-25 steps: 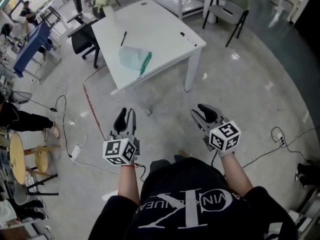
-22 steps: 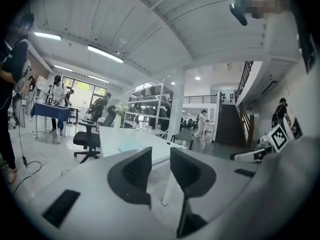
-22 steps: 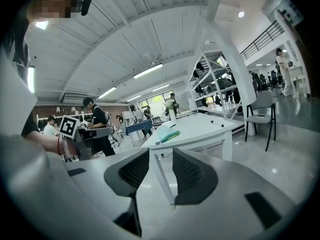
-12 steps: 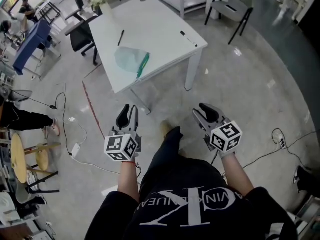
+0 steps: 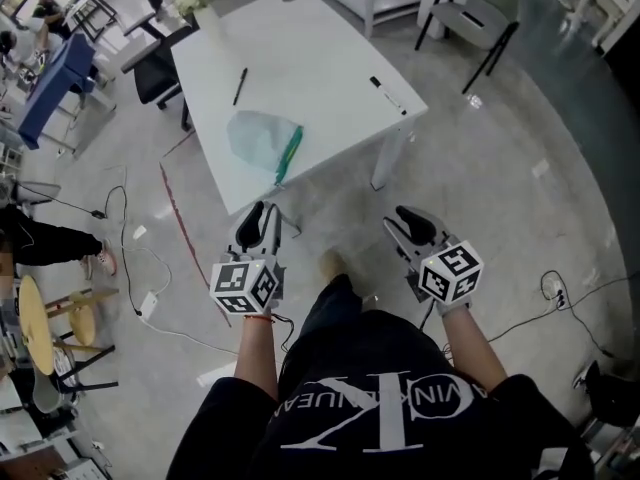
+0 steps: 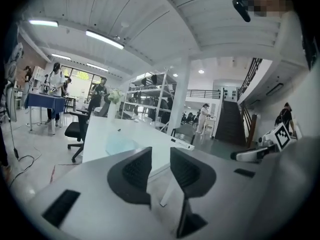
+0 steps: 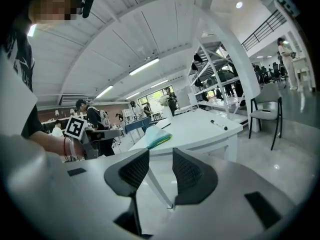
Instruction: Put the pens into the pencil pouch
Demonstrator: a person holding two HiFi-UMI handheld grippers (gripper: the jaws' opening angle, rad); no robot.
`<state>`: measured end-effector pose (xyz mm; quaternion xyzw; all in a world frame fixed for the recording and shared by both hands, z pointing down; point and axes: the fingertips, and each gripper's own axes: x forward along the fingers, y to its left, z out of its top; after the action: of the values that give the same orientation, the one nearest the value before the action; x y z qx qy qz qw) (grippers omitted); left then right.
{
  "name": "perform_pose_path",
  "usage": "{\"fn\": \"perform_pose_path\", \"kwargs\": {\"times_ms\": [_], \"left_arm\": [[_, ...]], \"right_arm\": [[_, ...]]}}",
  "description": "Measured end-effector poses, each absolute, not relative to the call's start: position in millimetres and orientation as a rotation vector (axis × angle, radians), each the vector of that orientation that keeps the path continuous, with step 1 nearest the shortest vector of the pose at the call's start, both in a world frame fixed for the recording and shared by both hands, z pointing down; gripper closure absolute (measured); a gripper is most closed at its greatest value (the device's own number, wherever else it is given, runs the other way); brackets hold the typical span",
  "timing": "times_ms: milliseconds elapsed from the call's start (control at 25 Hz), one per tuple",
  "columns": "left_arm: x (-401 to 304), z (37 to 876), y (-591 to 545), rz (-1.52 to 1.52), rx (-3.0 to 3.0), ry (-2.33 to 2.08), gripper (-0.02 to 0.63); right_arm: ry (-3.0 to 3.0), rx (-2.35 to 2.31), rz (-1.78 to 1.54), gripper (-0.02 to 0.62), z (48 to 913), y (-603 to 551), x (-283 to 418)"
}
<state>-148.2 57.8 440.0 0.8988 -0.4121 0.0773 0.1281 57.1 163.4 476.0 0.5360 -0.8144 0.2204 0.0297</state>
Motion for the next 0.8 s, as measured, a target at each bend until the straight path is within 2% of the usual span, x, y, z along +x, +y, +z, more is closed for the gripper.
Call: {"fn": "perform_pose_path", "kwargs": {"times_ms": [560,800], "left_arm": [[-120.3,496.1,-39.0,0.441,2.512,-1.090,0.468],[-104.5,530.7,-59.4,0.756,2.520,-1.023,0.417]], "right_arm": [[-2.475,1.620,0.749,0.442,492.7,62.6,69.5],[-2.475,1.598,0.750,0.442,498.9,30.9,71.2]]}}
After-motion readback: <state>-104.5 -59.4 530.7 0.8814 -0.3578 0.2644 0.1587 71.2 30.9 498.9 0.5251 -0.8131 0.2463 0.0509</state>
